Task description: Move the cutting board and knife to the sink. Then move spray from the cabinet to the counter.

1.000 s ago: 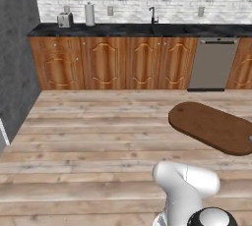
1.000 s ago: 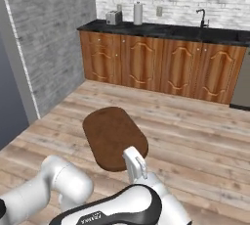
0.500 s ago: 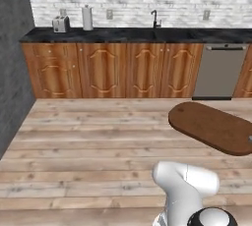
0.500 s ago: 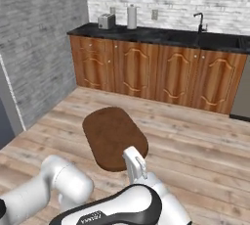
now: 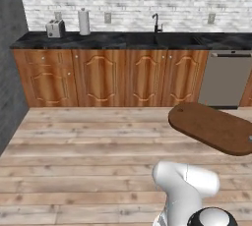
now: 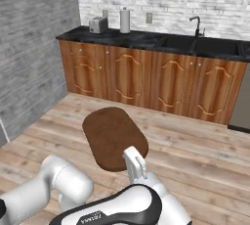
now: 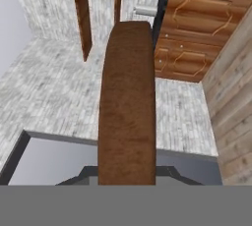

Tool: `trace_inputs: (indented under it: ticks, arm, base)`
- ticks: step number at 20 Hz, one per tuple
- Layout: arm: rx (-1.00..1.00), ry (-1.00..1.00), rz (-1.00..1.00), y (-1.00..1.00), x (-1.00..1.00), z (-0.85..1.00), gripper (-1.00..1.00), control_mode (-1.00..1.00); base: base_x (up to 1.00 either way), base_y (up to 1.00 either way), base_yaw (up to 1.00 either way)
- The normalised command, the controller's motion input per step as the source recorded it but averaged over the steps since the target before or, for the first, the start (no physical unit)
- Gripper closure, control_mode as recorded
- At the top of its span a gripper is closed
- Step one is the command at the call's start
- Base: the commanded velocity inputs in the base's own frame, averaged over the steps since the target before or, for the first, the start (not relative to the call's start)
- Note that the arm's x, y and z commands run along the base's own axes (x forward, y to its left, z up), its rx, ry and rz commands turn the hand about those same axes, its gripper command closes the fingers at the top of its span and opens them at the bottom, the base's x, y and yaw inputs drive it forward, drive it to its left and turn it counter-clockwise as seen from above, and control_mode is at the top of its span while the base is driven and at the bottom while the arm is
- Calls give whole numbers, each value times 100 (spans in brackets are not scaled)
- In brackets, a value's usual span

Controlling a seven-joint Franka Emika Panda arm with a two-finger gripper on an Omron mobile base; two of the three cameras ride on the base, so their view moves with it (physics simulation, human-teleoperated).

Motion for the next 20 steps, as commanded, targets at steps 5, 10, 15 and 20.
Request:
trace_inputs:
  ticks: [5, 10, 15, 20]
  arm:
    - [0, 0, 0, 0, 0, 0, 100, 100]
    - [0, 0, 0, 0, 0, 0, 100, 100]
    - [0, 0, 0, 0, 0, 0, 100, 100]
    - [0, 0, 0, 0, 0, 0, 100, 100]
  base:
    - [61, -47, 0]
    - [60, -48, 1]
    - [59, -47, 2]
    - [59, -47, 2]
